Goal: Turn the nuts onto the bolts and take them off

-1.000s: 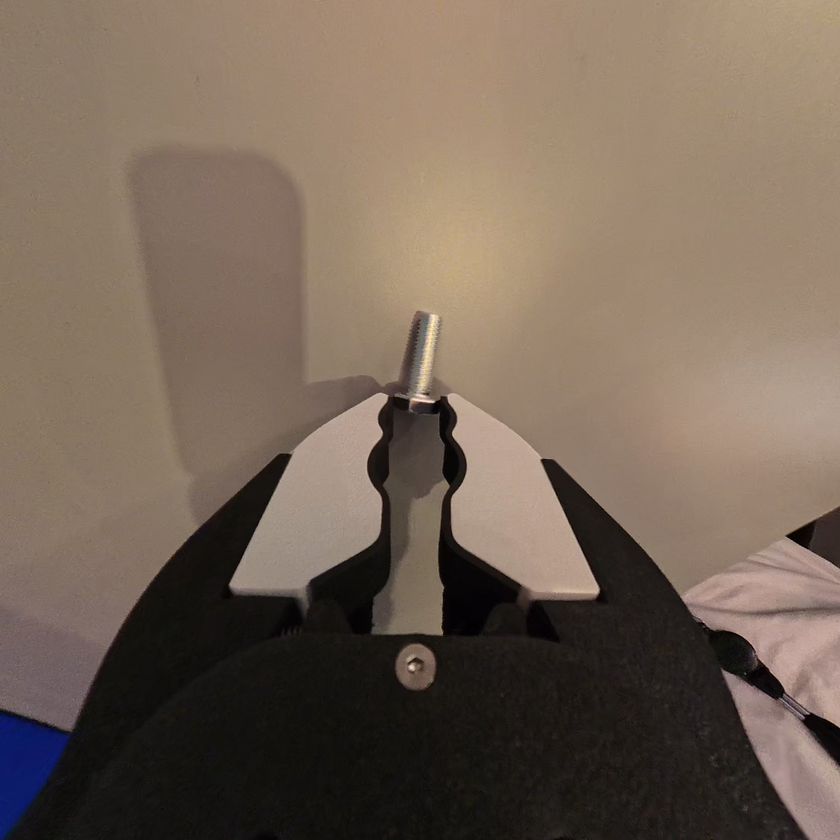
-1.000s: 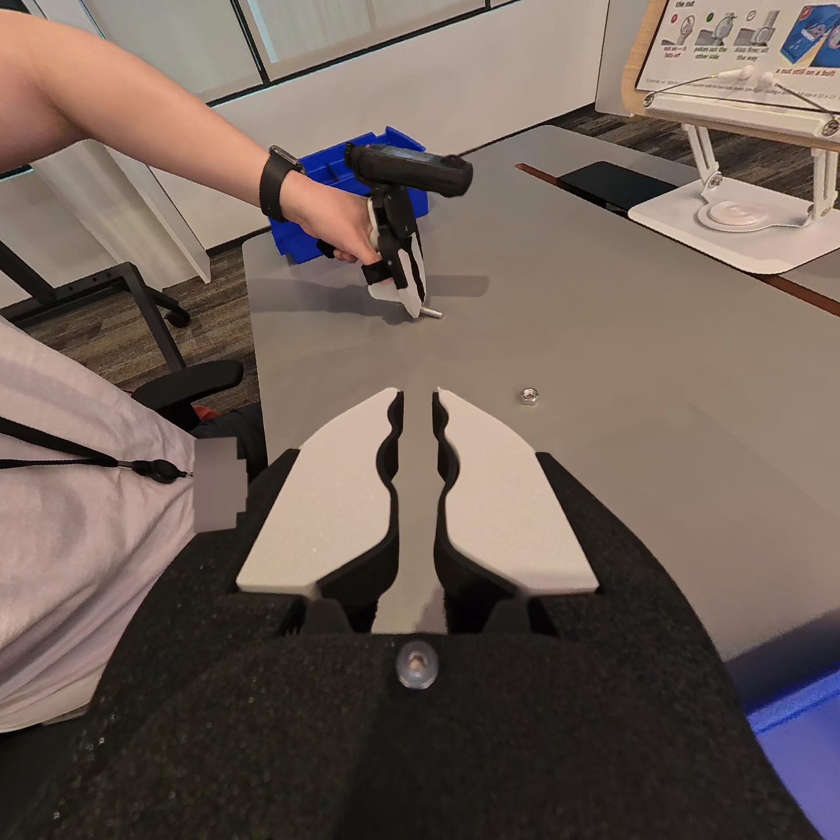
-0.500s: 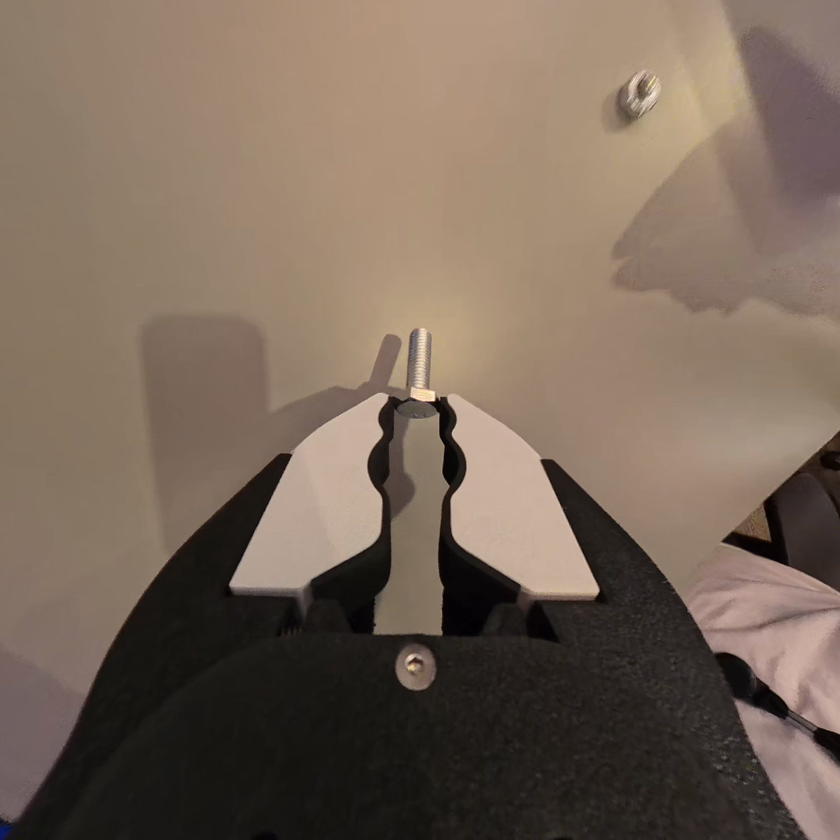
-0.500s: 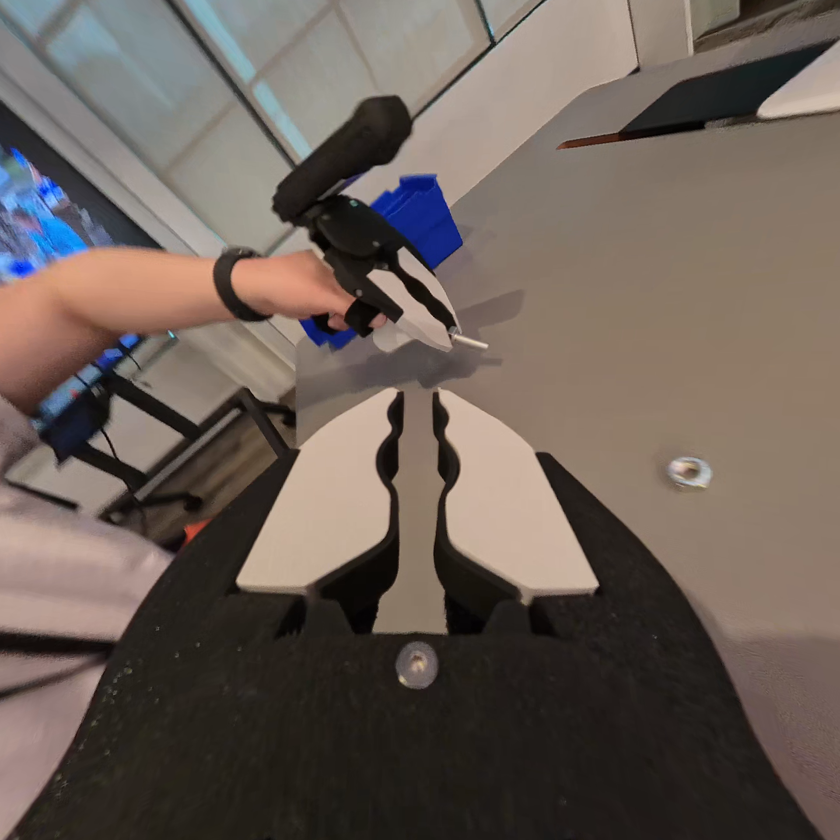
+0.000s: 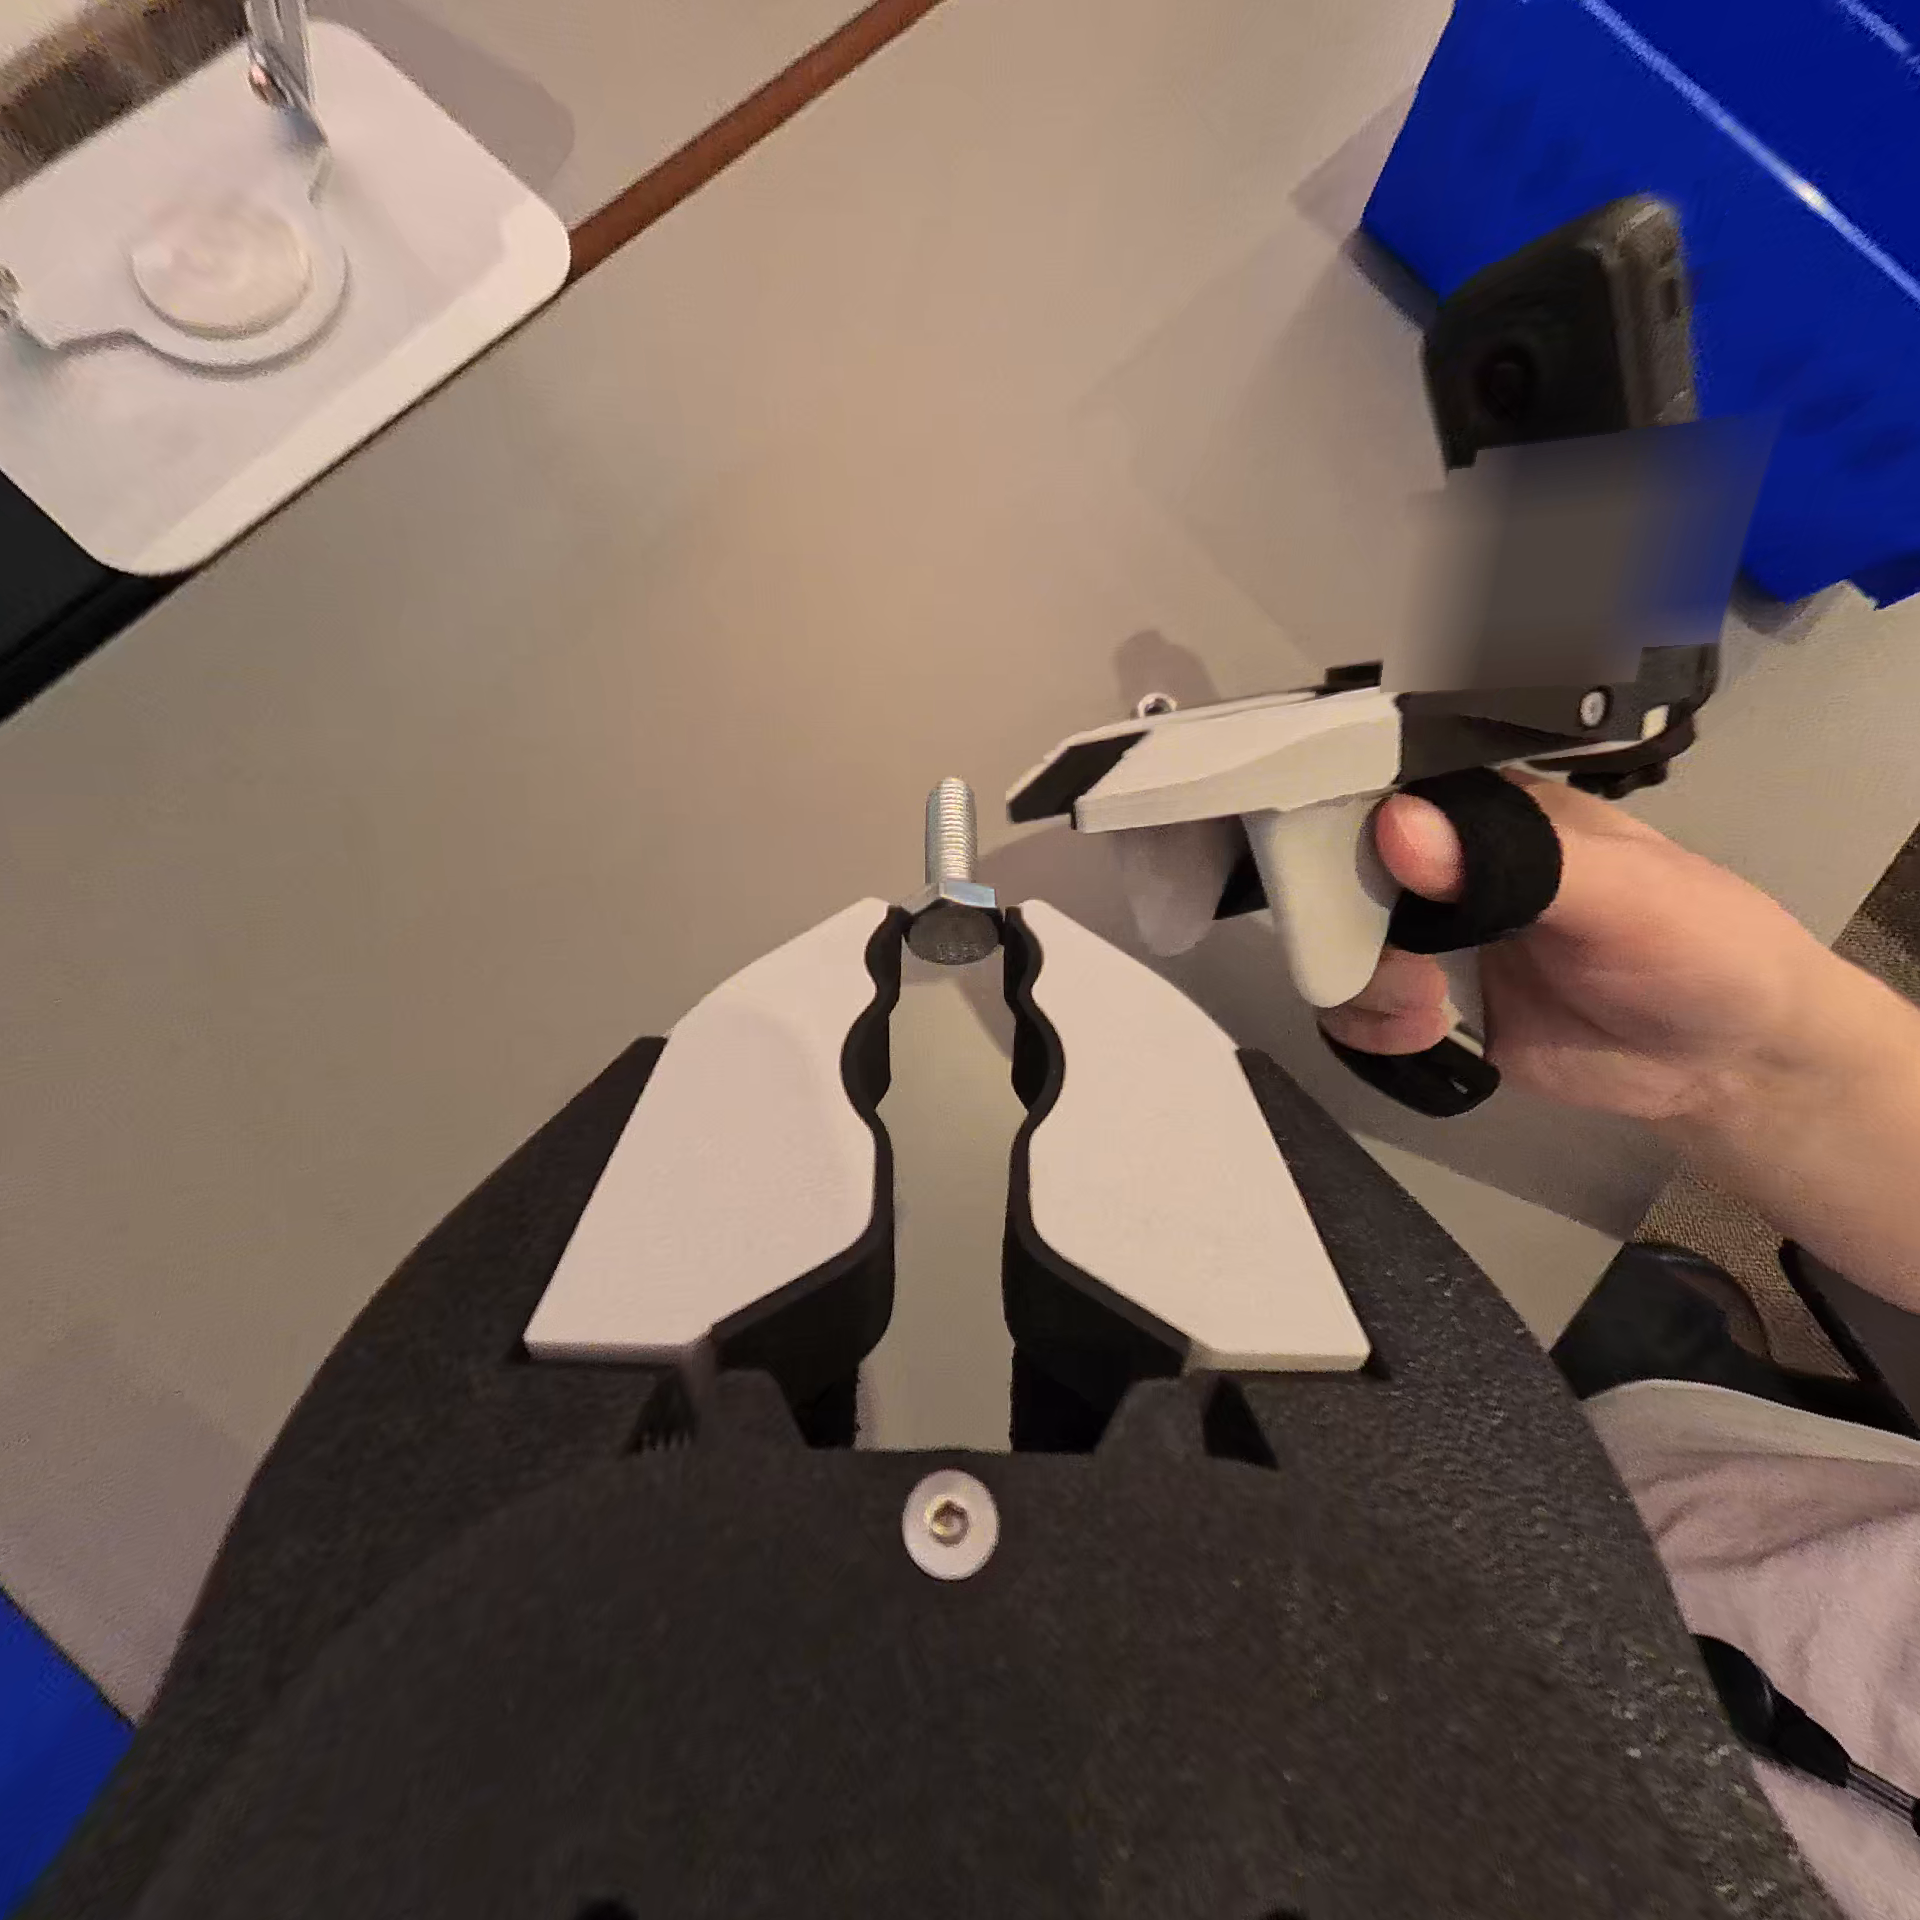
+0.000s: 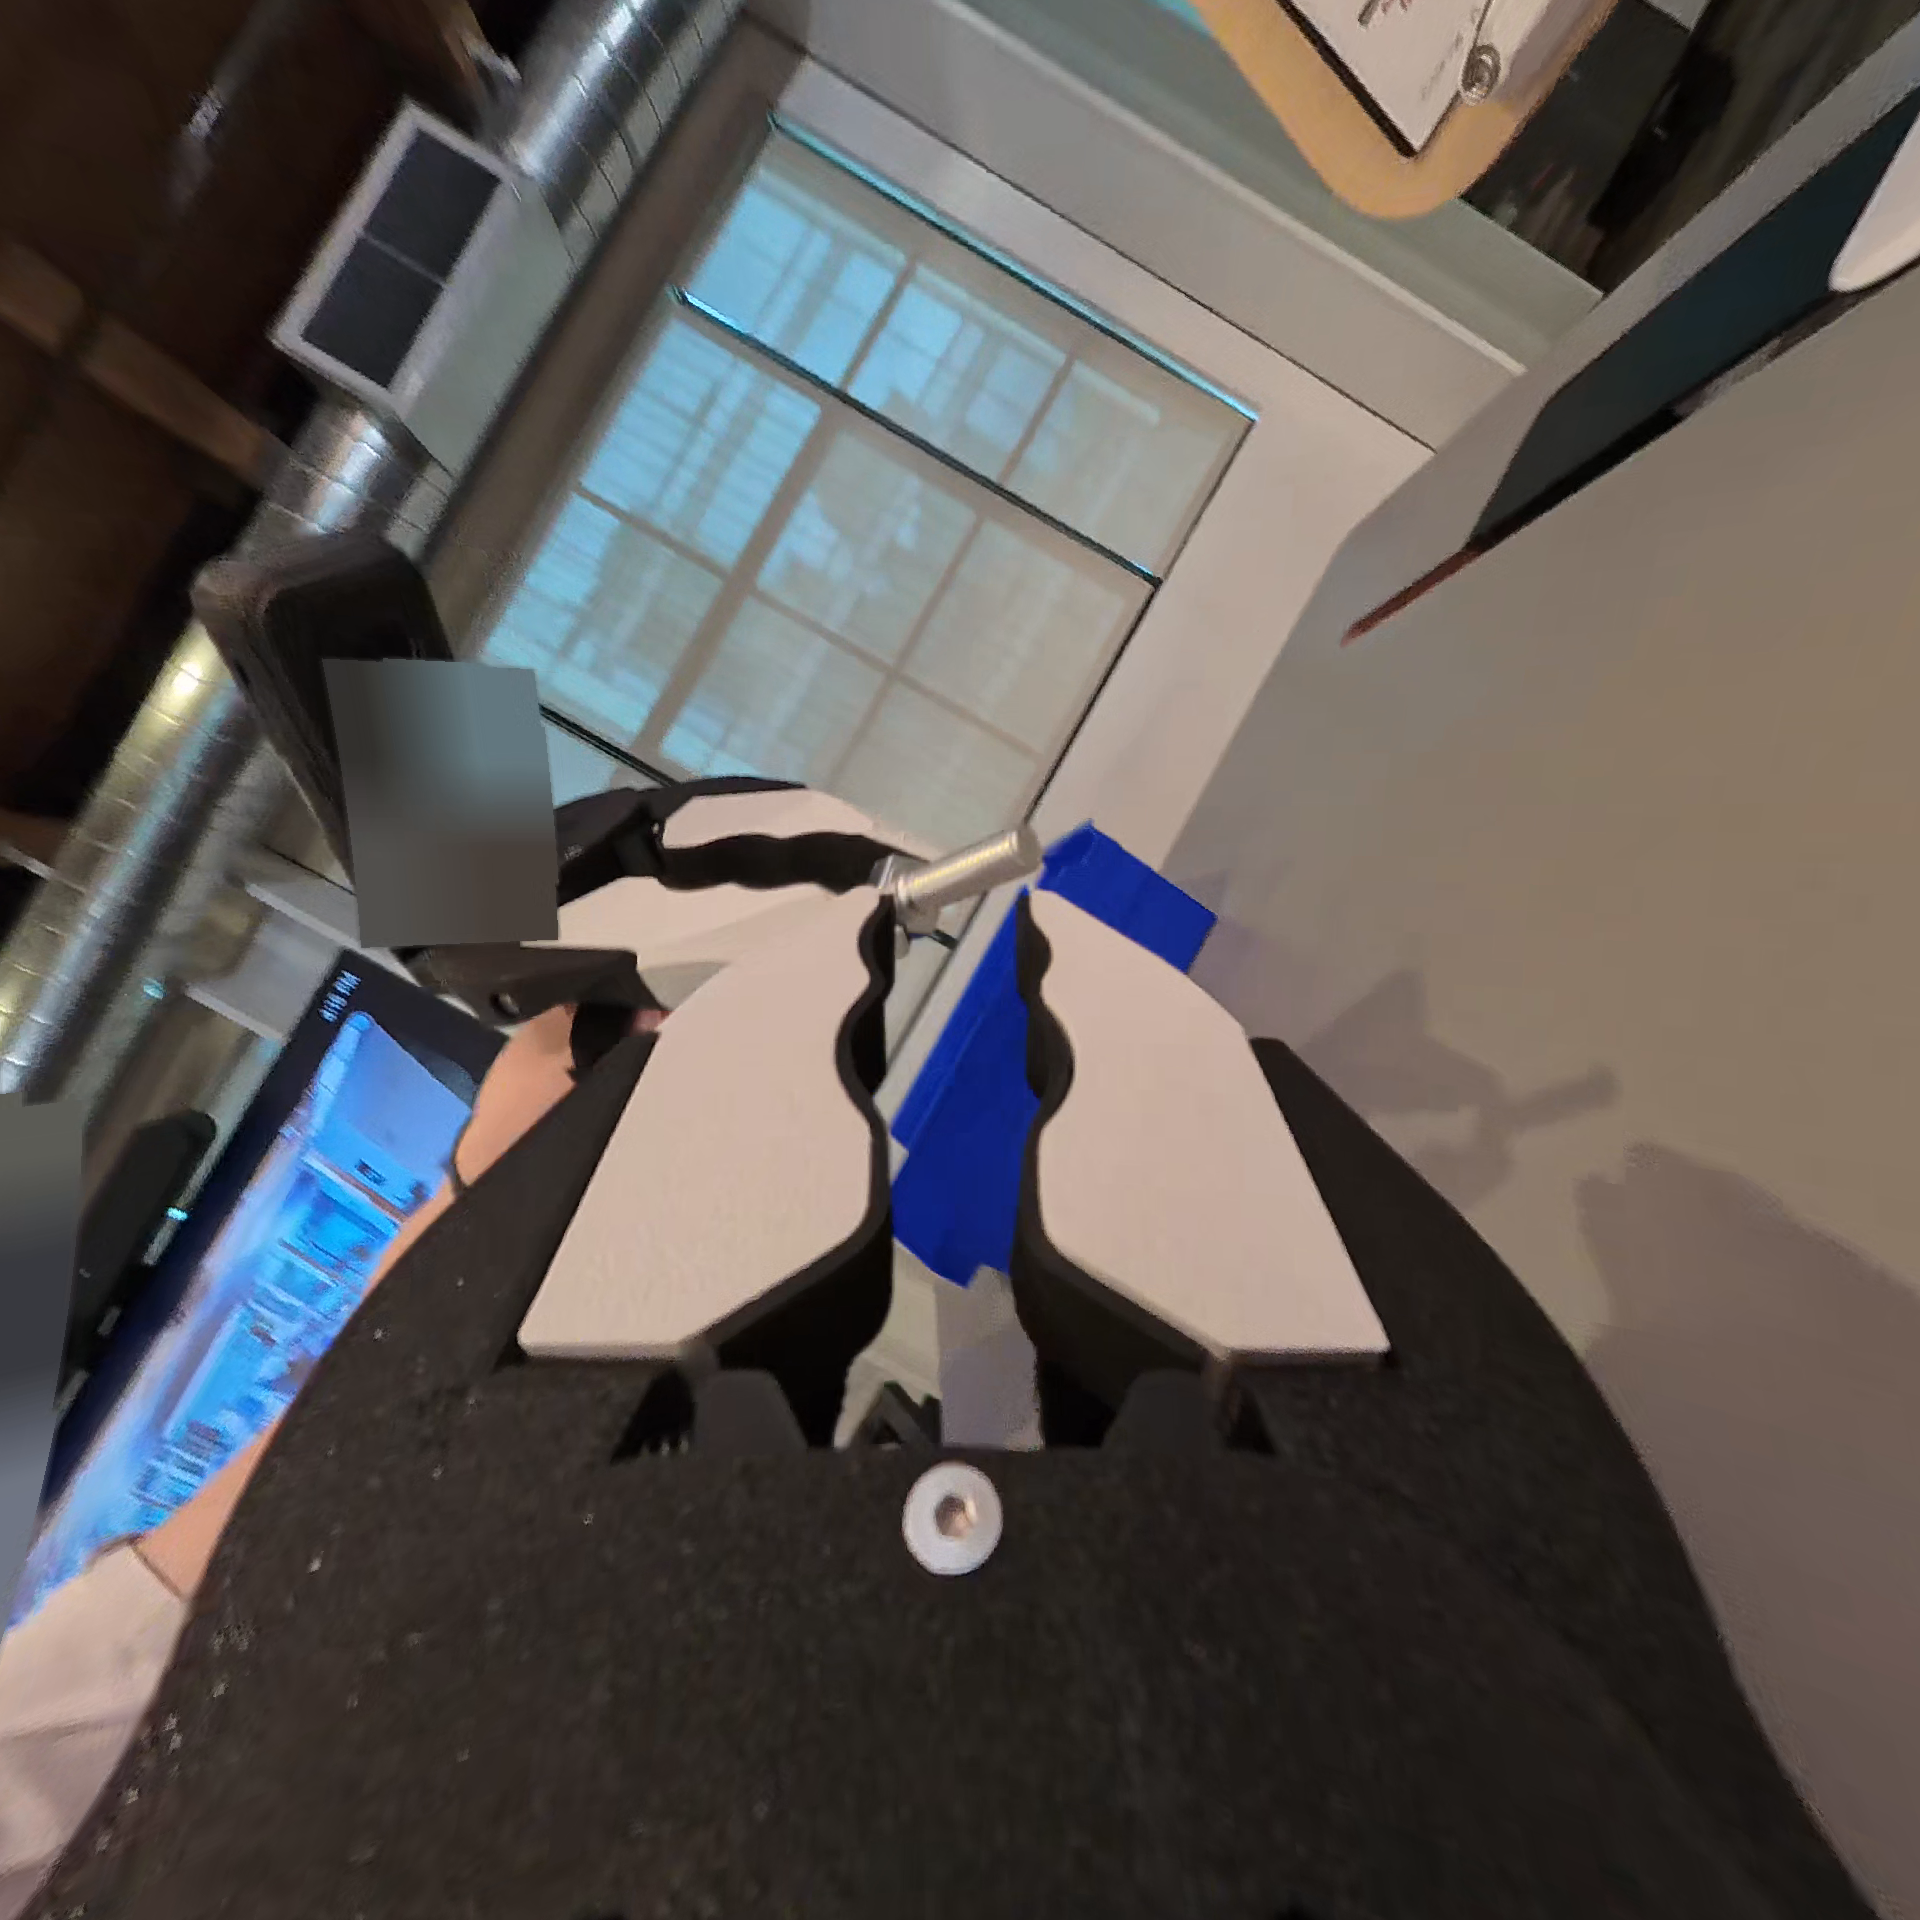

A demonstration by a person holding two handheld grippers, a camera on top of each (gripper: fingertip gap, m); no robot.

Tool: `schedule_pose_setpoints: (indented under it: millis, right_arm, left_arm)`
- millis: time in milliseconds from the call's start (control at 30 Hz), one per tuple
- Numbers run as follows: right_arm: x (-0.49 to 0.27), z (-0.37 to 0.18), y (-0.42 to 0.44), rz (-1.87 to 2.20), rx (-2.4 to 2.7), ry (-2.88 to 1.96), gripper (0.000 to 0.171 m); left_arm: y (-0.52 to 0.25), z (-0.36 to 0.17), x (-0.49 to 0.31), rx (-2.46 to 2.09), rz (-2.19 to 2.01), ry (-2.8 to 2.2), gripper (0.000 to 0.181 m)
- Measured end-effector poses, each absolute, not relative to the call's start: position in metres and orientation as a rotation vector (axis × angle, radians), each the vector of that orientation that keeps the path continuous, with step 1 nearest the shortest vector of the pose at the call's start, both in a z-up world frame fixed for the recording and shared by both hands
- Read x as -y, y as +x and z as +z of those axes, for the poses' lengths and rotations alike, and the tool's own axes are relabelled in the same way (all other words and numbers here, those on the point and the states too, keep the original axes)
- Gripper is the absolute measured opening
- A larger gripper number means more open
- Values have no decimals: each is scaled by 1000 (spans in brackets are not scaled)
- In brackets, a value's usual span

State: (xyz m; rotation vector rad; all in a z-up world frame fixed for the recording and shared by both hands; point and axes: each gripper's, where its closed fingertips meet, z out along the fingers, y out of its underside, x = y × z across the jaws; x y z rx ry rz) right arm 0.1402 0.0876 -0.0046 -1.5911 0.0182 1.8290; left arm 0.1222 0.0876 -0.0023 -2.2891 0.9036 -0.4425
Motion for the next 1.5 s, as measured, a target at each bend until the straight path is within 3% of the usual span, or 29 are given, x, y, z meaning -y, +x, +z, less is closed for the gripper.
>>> schedule_pose_setpoints:
  millis: [200, 700, 1167, 1500]
  right_arm:
    - [-89, 2, 129, 1970, -165, -1545, 27]
    - [-91, 5, 131, 2037, -223, -1479, 10]
    - [-52, 50, 145, 1503, 568, -1224, 9]
    - [-23, 65, 148, 1254, 805, -1056, 9]
  left_arm:
    - [127, 2, -86, -906, -466, -2262, 19]
    - [128, -5, -80, -986, -370, -2197, 19]
    - [135, 15, -54, -1247, -243, -1805, 38]
    - [149, 29, -36, -1205, -350, -1713, 34]
